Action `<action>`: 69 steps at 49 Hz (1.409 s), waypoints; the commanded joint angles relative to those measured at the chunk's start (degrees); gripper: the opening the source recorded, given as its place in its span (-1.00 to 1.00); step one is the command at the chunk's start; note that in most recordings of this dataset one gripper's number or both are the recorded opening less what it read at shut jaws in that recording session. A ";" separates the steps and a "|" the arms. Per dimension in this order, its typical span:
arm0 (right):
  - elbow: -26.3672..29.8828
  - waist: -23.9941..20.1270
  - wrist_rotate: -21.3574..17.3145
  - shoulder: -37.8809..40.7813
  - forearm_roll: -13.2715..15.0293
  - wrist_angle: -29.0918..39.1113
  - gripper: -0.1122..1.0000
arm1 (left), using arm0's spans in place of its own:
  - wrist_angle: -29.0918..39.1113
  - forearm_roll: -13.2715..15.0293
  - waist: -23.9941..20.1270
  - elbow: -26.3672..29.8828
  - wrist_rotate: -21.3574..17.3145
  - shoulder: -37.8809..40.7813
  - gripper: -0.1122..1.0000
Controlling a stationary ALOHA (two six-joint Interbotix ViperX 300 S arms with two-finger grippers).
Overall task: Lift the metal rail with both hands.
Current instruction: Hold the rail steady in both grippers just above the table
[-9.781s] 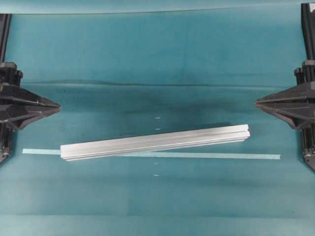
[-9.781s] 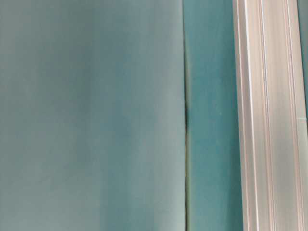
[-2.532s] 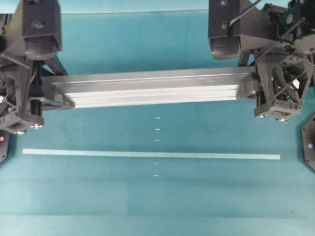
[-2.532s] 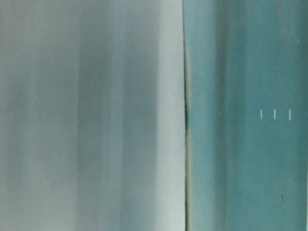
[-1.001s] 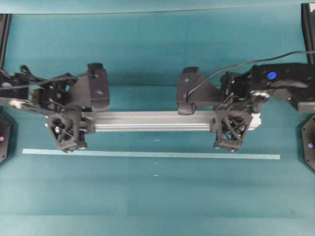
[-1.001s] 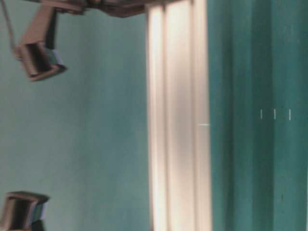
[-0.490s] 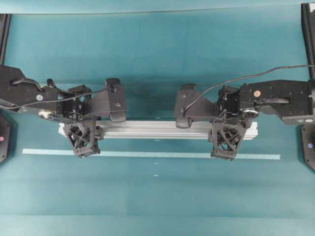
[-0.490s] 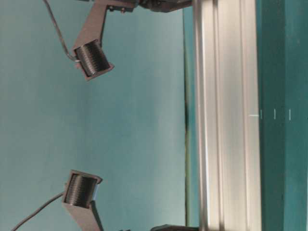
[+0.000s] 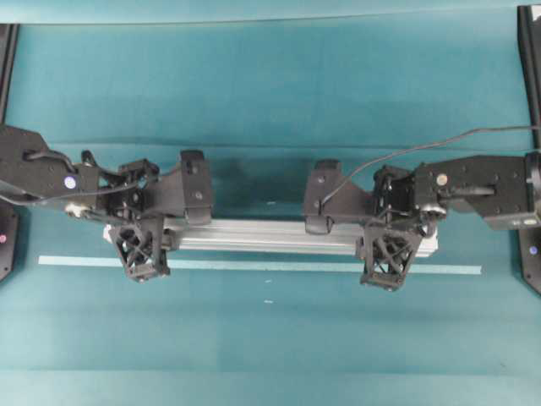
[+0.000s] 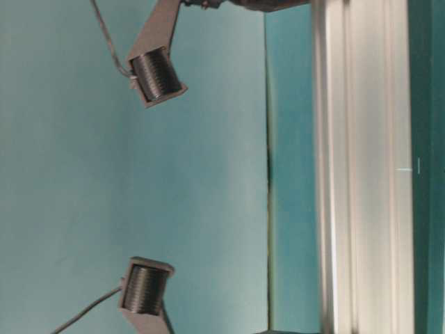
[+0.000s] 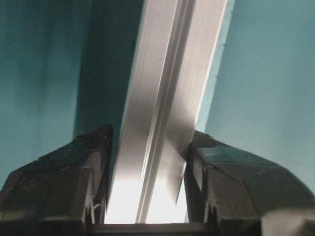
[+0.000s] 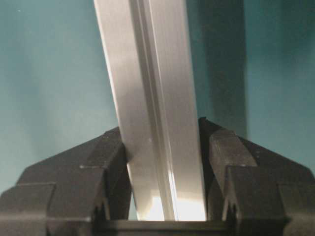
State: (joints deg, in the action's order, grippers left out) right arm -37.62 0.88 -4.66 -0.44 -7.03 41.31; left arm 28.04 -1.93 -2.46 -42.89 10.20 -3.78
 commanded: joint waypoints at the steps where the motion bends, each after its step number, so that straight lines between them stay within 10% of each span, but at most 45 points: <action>1: 0.26 -0.97 -1.14 -0.09 -0.88 -1.23 -0.09 | -0.70 0.26 -0.62 0.44 2.02 0.00 -0.22; 69: -1.23 -1.32 -0.79 1.67 -0.62 -3.60 -0.09 | -2.02 0.18 1.49 1.14 3.96 1.49 -0.22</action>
State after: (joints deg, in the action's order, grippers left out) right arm -39.29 -0.44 -5.10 1.32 -7.29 38.14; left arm 26.72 -1.93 -0.44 -42.63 11.69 -2.11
